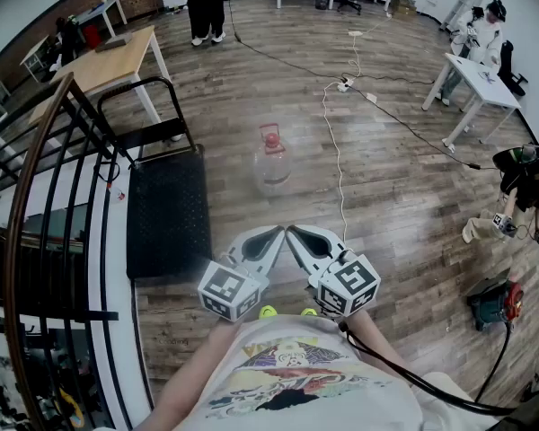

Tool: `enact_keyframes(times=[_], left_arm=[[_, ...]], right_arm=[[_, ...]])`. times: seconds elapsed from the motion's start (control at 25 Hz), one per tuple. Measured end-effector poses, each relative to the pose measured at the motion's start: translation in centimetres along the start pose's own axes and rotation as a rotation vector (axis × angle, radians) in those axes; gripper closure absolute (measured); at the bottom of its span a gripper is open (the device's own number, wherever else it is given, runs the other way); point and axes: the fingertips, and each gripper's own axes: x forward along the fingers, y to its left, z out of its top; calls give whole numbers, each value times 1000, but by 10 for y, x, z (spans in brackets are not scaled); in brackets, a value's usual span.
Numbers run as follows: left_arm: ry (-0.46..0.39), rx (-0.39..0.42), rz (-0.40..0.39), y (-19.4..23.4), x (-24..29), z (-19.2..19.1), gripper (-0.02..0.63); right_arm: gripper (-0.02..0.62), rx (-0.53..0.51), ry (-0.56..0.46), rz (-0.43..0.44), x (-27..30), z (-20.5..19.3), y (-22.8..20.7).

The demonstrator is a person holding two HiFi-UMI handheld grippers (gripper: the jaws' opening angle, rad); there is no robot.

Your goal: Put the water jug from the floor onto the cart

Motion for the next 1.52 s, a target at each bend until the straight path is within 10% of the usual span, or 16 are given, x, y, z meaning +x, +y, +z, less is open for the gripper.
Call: enact_keyframes(times=[1.52], left_arm=[[25, -19, 25, 40, 30, -9, 593]], right_arm=[[566, 12, 54, -27, 43, -9, -44]])
